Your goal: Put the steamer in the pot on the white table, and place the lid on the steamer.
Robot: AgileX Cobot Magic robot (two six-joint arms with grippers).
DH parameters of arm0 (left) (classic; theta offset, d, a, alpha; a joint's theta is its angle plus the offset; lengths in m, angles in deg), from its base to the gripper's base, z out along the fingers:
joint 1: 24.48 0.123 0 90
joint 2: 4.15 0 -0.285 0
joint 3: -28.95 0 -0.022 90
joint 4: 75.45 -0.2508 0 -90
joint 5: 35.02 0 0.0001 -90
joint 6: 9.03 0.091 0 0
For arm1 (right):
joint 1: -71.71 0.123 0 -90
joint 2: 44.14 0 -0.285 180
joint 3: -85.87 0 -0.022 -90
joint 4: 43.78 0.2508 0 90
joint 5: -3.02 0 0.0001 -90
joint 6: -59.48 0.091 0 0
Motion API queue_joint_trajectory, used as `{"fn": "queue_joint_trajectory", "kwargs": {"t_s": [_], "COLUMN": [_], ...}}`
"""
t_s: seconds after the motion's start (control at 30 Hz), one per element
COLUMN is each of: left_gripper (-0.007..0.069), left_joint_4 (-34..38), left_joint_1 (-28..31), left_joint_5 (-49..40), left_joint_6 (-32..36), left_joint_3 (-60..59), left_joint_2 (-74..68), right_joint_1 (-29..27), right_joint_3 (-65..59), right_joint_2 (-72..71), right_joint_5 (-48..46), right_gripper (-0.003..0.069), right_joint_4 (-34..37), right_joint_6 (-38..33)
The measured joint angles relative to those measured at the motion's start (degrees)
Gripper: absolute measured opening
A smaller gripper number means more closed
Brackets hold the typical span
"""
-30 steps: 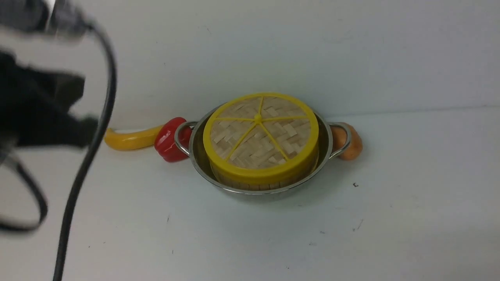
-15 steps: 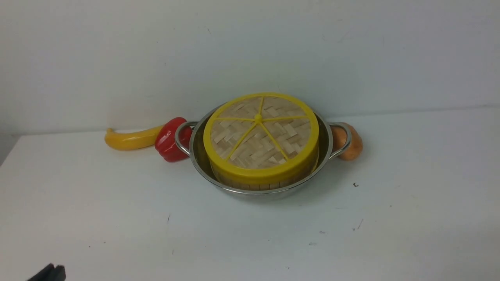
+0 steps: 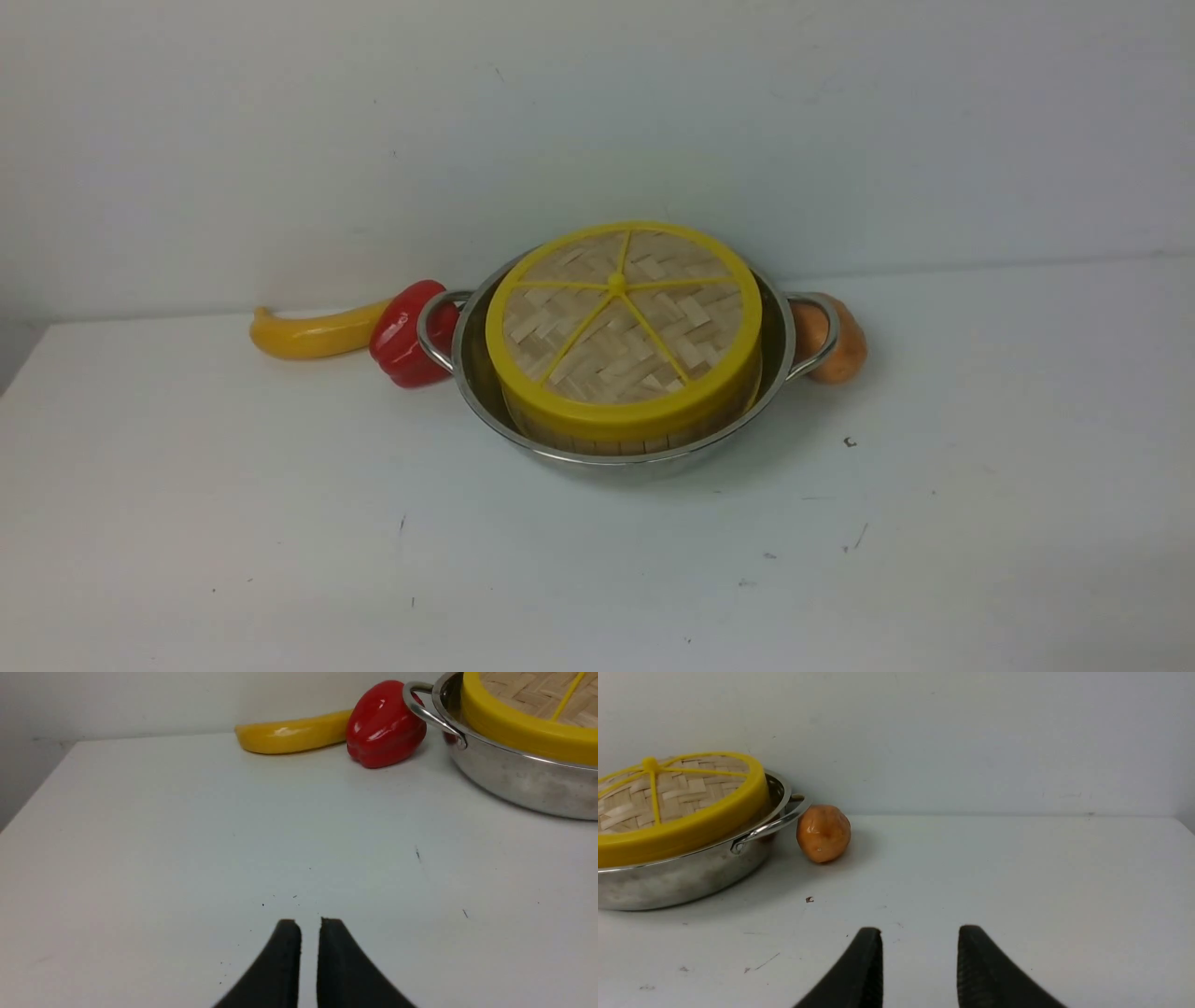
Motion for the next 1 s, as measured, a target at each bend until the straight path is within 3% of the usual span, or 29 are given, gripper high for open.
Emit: {"fn": "queue_joint_trajectory", "kwargs": {"t_s": [1.0], "left_gripper": [0.0104], "left_joint_4": [2.8], "left_joint_1": [0.4], "left_joint_5": [-1.1], "left_joint_6": [0.0], "left_joint_3": [0.0], "left_joint_2": [1.9], "right_joint_1": [0.0], "right_joint_3": [0.0], "right_joint_2": [0.0], "right_joint_5": [0.0], "right_gripper": [0.0243], "right_joint_4": [0.3], "right_joint_6": [0.0]}}
